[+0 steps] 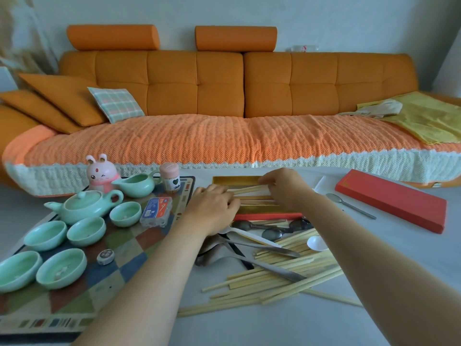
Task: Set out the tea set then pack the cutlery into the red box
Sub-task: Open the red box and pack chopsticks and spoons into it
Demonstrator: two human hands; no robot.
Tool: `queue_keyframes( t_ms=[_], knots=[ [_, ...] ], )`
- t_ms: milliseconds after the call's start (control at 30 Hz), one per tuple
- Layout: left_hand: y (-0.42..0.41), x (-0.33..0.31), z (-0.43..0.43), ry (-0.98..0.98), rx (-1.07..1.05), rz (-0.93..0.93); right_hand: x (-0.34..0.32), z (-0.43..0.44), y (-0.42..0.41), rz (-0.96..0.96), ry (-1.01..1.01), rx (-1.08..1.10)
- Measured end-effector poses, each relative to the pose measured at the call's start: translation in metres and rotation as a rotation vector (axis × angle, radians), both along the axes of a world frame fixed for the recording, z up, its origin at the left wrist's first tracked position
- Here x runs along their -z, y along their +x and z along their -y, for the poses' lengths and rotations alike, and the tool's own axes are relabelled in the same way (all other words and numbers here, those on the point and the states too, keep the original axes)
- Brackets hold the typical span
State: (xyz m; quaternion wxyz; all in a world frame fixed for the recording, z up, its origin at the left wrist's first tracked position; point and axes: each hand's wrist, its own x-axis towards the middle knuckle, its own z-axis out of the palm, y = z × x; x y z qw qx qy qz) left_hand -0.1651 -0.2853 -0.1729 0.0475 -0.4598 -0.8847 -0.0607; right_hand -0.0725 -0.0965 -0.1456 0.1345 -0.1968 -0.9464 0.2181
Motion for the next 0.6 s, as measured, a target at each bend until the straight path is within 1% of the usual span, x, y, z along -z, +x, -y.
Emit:
queue_keyframes(
  t_ms=[67,133,200,233,333,500,567,600],
  knots=[
    [-0.001,0.002,0.001,0.01,0.009,-0.021,-0.002,0.005,0.003,0.058,0.035,-0.042],
    [-0.001,0.002,0.002,0.009,0.009,-0.019,-0.002,0.01,0.007,0.157,0.081,-0.095],
    [0.001,-0.001,0.003,-0.01,0.005,-0.001,0.0,0.012,0.012,0.233,0.077,-0.117],
    [0.003,-0.003,0.003,-0.015,0.007,0.016,0.0,0.012,0.015,0.234,0.067,-0.116],
    [0.009,-0.01,0.005,0.035,0.024,0.07,-0.002,0.011,0.026,0.13,0.03,-0.1],
    [0.023,-0.022,0.003,0.204,0.106,0.01,-0.011,0.011,0.041,-0.076,0.107,-0.154],
    [0.034,-0.028,0.001,0.298,0.152,0.0,-0.018,0.016,0.052,-0.104,0.056,-0.166],
    [0.041,-0.03,0.001,0.326,0.171,0.005,-0.02,0.018,0.058,-0.086,0.026,-0.173]
  ],
)
